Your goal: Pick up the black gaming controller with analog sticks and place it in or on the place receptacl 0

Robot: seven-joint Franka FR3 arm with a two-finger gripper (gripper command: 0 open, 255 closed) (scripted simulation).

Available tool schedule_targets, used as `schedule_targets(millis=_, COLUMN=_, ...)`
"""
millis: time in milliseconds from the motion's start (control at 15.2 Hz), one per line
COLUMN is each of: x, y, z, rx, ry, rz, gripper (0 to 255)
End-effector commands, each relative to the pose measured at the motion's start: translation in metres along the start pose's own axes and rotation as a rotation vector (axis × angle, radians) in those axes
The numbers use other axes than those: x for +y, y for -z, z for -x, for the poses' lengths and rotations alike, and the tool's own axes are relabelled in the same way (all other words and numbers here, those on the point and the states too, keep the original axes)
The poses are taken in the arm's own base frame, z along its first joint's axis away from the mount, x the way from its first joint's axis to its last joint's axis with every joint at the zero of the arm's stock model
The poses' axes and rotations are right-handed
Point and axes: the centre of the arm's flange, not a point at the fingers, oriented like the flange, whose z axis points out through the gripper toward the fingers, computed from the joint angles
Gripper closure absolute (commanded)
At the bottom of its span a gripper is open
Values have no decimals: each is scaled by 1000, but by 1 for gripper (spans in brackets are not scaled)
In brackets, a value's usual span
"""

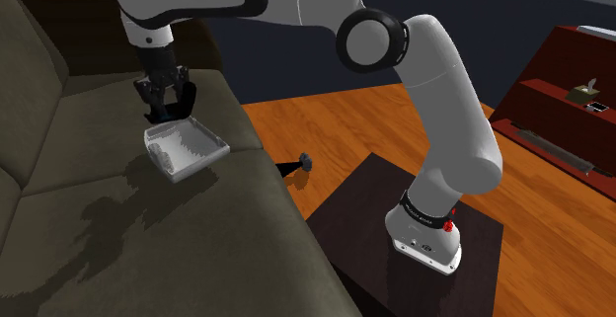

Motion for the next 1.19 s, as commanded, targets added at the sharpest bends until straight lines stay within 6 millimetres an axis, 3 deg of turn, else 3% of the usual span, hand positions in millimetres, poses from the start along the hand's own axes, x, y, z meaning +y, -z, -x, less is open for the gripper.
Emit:
schedule_targets(millis=0, x=1, y=-11, z=-2, rx=1, ry=0, rz=0, gripper=255)
schedule_targets(millis=528, x=2, y=-52, z=-7, rx=1, ry=0, rz=0, gripper=255)
schedule_targets(millis=1056, x=2, y=-52, z=-7, rx=1, ry=0, rz=0, gripper=255)
schedule_targets(millis=1122, x=2, y=-52, z=-7, rx=1, ry=0, rz=0, gripper=0)
